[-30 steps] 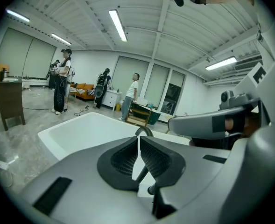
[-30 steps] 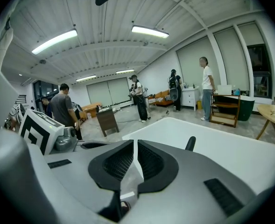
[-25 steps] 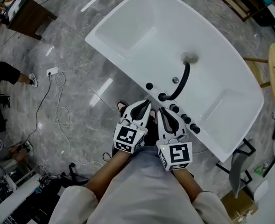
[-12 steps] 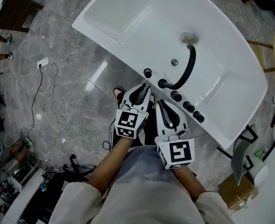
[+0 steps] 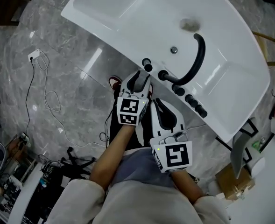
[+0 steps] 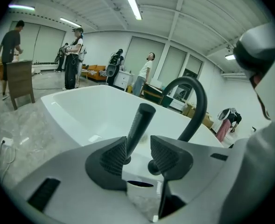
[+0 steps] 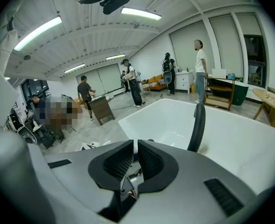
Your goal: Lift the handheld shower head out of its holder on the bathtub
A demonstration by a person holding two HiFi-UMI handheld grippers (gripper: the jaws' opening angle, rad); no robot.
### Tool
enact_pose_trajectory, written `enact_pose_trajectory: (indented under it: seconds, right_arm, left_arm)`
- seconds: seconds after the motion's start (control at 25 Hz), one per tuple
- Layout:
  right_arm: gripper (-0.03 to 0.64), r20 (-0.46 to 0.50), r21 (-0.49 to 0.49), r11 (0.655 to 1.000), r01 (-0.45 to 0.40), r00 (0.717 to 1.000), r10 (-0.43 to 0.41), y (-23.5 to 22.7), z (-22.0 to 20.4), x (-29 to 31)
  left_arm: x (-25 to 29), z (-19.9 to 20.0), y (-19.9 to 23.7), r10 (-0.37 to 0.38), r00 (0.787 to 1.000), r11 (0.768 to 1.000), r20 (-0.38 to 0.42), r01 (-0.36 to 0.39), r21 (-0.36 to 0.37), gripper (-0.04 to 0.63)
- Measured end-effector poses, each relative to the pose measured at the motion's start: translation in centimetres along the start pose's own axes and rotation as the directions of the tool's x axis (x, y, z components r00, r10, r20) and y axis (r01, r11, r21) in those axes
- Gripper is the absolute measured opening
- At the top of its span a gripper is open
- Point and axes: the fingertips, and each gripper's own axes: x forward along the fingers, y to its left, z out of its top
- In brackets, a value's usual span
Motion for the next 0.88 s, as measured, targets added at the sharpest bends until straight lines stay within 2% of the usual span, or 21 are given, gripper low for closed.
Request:
enact_pose_trajectory:
  seconds: [0.24,0.56,0.88]
  right_arm:
    - [0.023,-0.028,0.022,1.000,0.011,1.000,-0.011,-0.3,-1.7,0.5]
    - [0.023,-0.051,0.065,0.997,0.039,0.998,-0.036,-1.5,-2.9,1.4]
    - [0.023,-0.077,0.100,0.993,0.056,0.996,-0.048,-2.3,-4.4,2.0]
  left_arm:
    - [2.2,-1.5,1.0,-0.002,1.000,1.000,-0.022,0.003,0.008,0.161]
    - [4.8,-3.4,1.8,0.006,0.999,1.000,-0.039,-0.006,-0.021,0.175]
    - [8.1,-4.1,2.0,-0.007,0.997,0.999,-0.078,0.011,0.042,0.175]
